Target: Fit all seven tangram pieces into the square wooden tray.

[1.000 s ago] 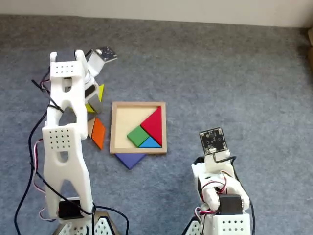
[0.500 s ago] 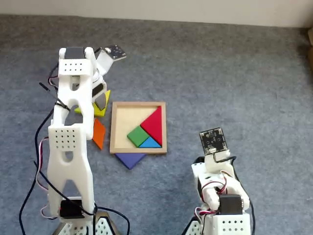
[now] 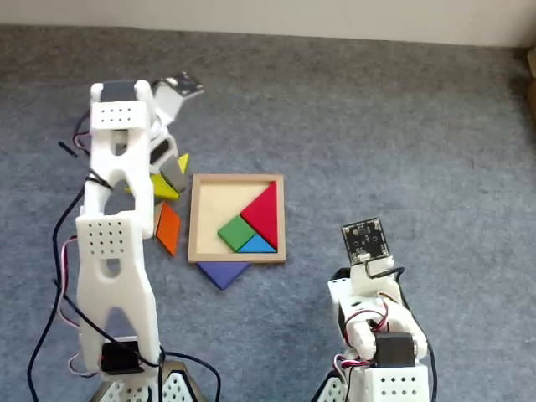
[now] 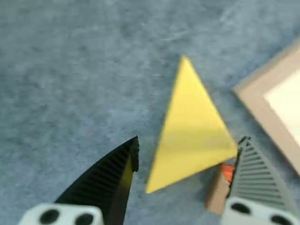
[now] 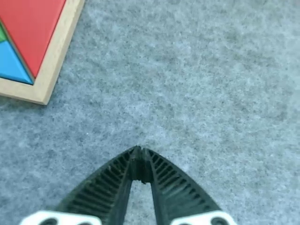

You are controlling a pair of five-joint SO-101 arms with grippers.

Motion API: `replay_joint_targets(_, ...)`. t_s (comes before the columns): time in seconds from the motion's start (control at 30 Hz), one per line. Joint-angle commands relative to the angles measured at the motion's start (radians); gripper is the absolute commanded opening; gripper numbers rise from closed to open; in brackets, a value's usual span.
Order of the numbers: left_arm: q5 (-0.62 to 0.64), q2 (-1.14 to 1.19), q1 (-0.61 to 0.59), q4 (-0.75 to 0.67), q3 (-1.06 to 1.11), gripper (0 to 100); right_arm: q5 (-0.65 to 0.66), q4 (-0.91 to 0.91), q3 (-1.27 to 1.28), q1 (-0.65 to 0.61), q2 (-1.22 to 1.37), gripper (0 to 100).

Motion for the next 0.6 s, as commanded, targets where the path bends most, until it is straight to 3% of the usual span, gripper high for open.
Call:
replay_joint_targets(0.0,0.012,-0.019,-0.019,-0.057,-0.016,33,-0.006,-0.002,0.133,0.012,-0.013,1.0)
replay_joint_targets(0.27,-0.029,0.071,-0.008,-0.086,-0.016,33,-0.006,-0.002,0.133,0.012,-0.013,1.0)
replay_joint_targets(0.57,-0.114,0.077,0.061,0.041,-0.013,29,-0.006,-0.002,0.133,0.012,-0.013,1.0)
